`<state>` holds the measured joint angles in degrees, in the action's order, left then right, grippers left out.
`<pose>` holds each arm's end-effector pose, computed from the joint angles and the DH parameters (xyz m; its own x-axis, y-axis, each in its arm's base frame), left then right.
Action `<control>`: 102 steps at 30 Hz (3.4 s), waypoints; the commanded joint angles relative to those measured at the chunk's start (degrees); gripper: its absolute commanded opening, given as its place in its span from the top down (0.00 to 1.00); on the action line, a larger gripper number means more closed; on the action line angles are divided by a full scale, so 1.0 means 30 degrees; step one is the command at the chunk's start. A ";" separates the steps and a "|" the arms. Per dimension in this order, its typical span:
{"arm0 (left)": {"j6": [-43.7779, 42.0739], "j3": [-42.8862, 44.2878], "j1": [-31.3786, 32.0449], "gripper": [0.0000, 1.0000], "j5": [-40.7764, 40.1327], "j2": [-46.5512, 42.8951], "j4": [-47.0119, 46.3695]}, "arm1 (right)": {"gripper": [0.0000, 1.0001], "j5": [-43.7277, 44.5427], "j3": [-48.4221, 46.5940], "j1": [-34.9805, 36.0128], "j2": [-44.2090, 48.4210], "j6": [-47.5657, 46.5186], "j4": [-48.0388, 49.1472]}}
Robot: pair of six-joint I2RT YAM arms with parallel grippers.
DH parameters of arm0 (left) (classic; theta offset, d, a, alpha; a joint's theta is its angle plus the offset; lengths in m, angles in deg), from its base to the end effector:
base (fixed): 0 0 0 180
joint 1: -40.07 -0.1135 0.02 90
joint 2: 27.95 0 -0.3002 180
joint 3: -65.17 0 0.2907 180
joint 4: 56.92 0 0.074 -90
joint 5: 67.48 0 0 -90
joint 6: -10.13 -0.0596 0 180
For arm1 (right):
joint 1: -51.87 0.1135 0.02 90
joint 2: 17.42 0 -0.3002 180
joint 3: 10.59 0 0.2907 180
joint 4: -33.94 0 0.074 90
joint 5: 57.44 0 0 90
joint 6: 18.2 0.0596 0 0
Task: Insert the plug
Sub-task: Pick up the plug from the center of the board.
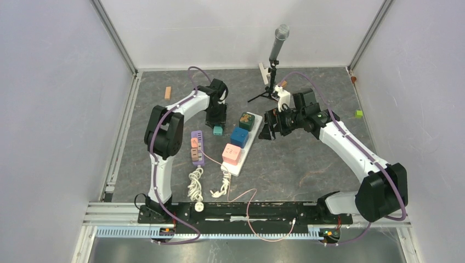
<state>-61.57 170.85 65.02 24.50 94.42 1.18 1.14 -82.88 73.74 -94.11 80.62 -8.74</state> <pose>0.4472 -0.2103 0.1547 -0.9656 0.1031 -0.2386 0.1333 0.9845 -0.1140 0.2907 0.1502 0.2919 -0.7708 -0.1684 -0.6144 -0.5355 0.6937 0.4817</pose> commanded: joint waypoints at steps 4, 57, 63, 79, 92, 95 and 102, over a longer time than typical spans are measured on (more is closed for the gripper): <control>0.0070 0.1251 0.0042 0.67 0.0075 0.0141 0.0247 | 0.02 0.0431 -0.1253 -0.0086 -0.0053 -0.0513 0.0000; 3.4328 -1.7167 0.3147 0.98 0.2662 -1.6811 -2.2254 | 0.41 0.7664 -0.2446 0.5862 0.0329 0.3115 0.6327; 3.4362 -1.7099 0.3172 0.98 0.2747 -1.6874 -2.2254 | 0.60 0.7368 -0.2674 0.5880 -0.0160 0.3512 0.6984; 2.9509 -1.6208 0.2721 0.01 0.3648 -1.7000 -1.8535 | 1.00 0.8363 -0.2487 0.5767 0.0138 0.2710 0.5920; 1.0475 -0.9522 0.1529 0.00 0.1028 -1.5190 -0.1188 | 1.00 0.5902 0.2957 0.2630 0.1712 0.3773 0.5094; 0.8090 -0.9137 0.1471 0.00 0.2248 -1.4113 -0.0678 | 1.00 0.4369 0.4590 0.1771 0.1569 0.4379 0.5725; 0.7817 -0.9331 0.1491 0.00 0.4953 -1.1475 -0.1409 | 1.00 0.1963 0.6176 0.1133 0.0288 0.5593 0.7496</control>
<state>-32.04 142.57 69.61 34.27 56.95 -4.65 13.07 -64.74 77.57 -91.51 94.54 7.44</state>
